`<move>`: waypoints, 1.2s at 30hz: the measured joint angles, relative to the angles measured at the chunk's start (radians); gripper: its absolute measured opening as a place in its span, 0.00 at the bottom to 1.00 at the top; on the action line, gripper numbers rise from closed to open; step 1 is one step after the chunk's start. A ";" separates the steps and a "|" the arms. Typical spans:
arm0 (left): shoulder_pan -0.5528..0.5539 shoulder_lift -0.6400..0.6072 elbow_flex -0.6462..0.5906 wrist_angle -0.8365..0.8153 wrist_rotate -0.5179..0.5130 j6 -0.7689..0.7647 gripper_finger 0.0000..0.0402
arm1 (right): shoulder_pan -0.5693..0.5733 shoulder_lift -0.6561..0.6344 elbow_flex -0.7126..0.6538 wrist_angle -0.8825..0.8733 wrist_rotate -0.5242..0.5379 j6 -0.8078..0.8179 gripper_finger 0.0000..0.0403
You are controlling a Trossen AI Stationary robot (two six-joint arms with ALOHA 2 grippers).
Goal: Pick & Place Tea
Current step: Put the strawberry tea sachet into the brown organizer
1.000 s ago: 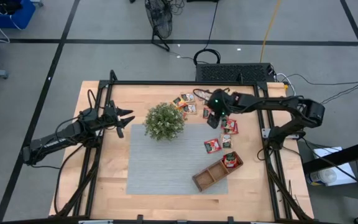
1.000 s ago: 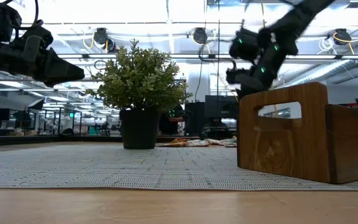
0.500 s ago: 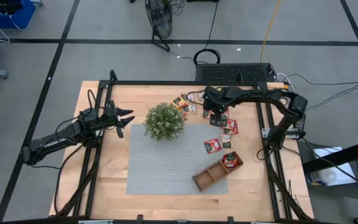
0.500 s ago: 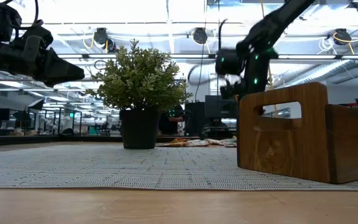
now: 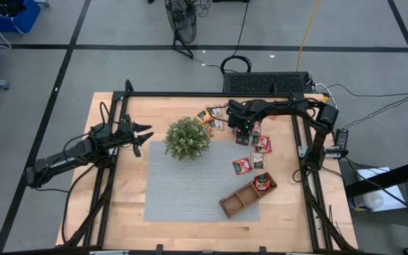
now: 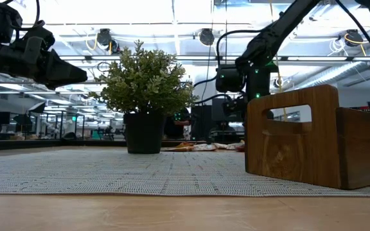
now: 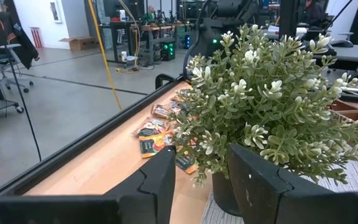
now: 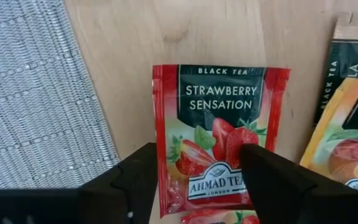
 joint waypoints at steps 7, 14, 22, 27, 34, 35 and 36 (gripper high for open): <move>0.000 0.000 0.000 0.000 0.000 0.000 0.37 | 0.001 0.001 -0.002 -0.003 0.001 0.014 0.29; 0.000 0.000 0.000 0.000 0.000 0.000 0.37 | 0.012 -0.008 -0.003 -0.003 0.006 0.008 0.02; 0.000 0.000 0.000 0.000 0.000 0.000 0.37 | 0.132 -0.189 -0.007 -0.018 0.010 0.094 0.00; 0.000 0.000 0.000 0.000 0.000 0.000 0.37 | 0.288 -0.386 -0.006 -0.068 0.012 0.262 0.00; 0.000 0.000 0.000 0.000 0.000 0.000 0.37 | 0.604 -0.652 -0.104 -0.070 0.189 0.614 0.00; 0.000 0.000 0.000 0.000 0.000 0.000 0.37 | 0.654 -0.682 -0.127 -0.067 0.228 0.672 0.00; 0.000 0.000 0.000 0.000 0.000 0.000 0.37 | 0.708 -0.711 -0.153 -0.064 0.277 0.730 0.00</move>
